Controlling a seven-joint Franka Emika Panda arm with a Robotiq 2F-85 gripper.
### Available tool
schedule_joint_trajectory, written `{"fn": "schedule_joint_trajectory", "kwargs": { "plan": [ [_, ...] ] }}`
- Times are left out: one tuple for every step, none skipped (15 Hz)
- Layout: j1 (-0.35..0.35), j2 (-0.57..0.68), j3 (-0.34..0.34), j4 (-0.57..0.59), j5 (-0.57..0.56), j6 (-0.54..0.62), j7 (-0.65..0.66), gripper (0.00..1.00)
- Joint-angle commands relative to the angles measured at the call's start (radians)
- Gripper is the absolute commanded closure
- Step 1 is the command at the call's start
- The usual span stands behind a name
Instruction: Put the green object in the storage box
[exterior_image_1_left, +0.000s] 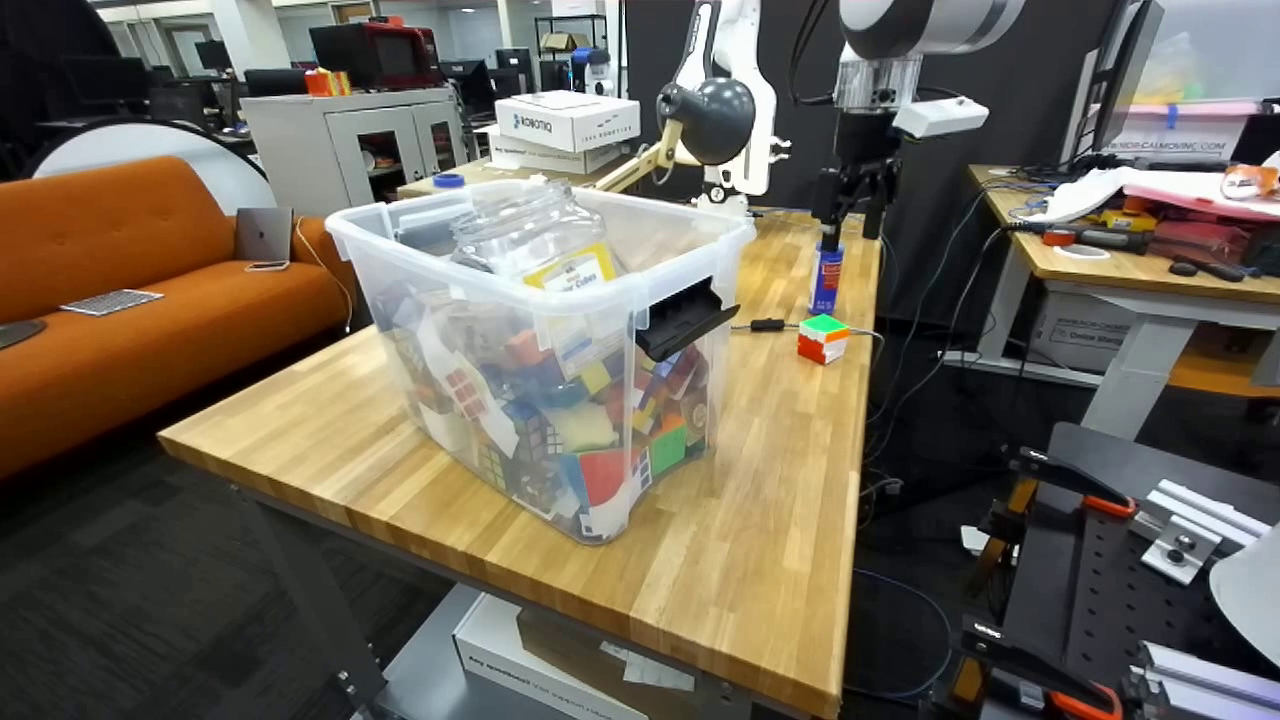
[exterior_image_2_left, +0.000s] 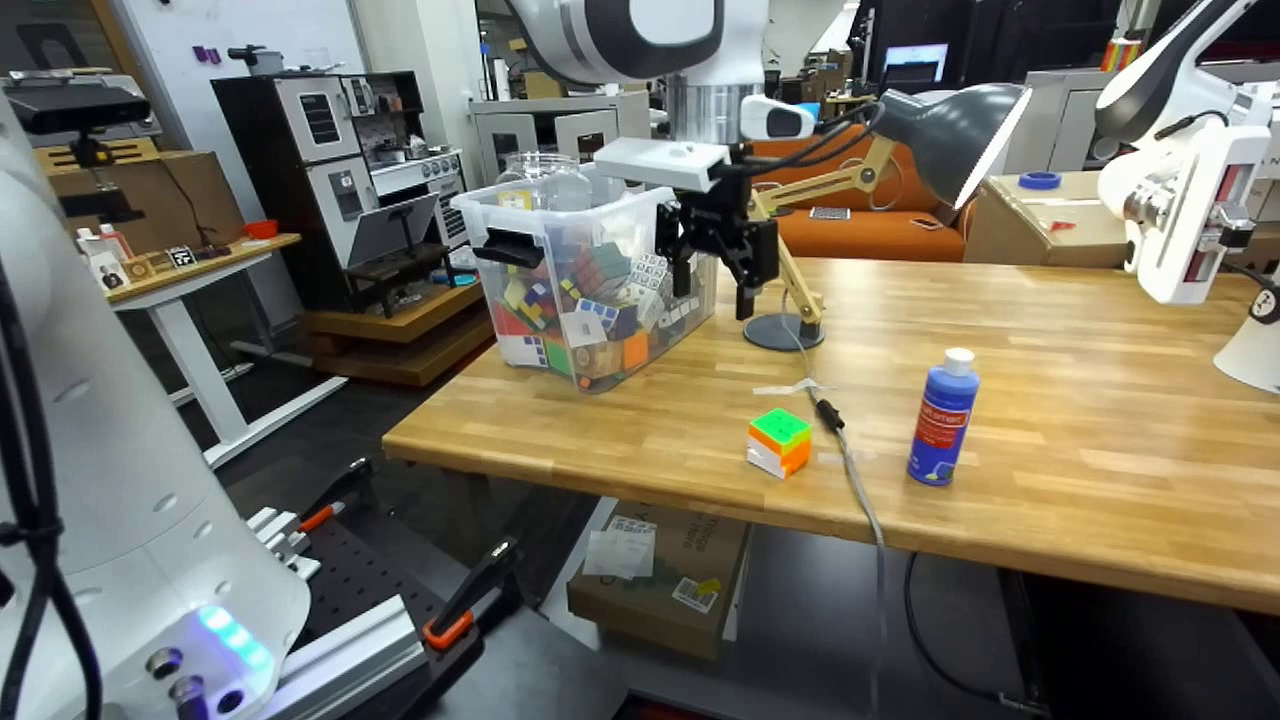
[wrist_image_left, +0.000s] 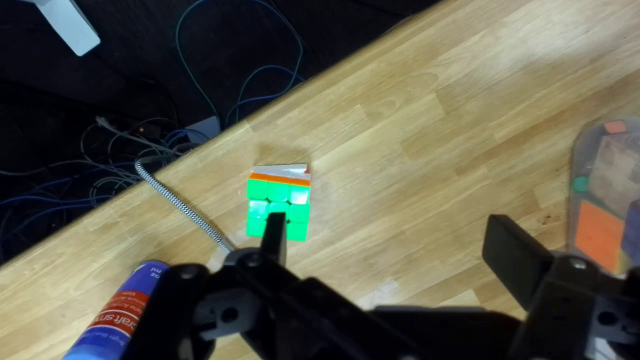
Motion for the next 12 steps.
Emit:
{"fn": "schedule_joint_trajectory", "kwargs": {
  "plan": [
    [-0.042, 0.144, 0.017, 0.087, 0.026, 0.057, -0.04, 0.0],
    [-0.052, 0.189, 0.024, 0.113, 0.025, 0.069, -0.048, 0.0],
    [-0.061, 0.225, 0.032, 0.137, 0.026, 0.075, -0.055, 0.0],
    [-0.066, 0.266, 0.038, 0.164, 0.019, 0.082, -0.055, 0.0],
    [-0.069, 0.309, 0.041, 0.194, 0.005, 0.077, -0.042, 0.0],
    [-0.074, 0.345, 0.043, 0.22, -0.001, 0.064, -0.032, 0.0],
    [-0.065, 0.292, 0.042, 0.166, -0.009, 0.079, -0.015, 0.0],
    [-0.069, 0.326, 0.045, 0.188, -0.011, 0.079, -0.014, 0.0],
    [-0.072, 0.347, 0.046, 0.205, -0.012, 0.079, -0.013, 0.0],
    [-0.073, 0.355, 0.046, 0.213, -0.012, 0.079, -0.013, 0.0],
    [-0.074, 0.353, 0.046, 0.216, -0.012, 0.078, -0.013, 0.0],
    [-0.074, 0.351, 0.046, 0.217, -0.012, 0.078, -0.014, 0.0]
  ]
}}
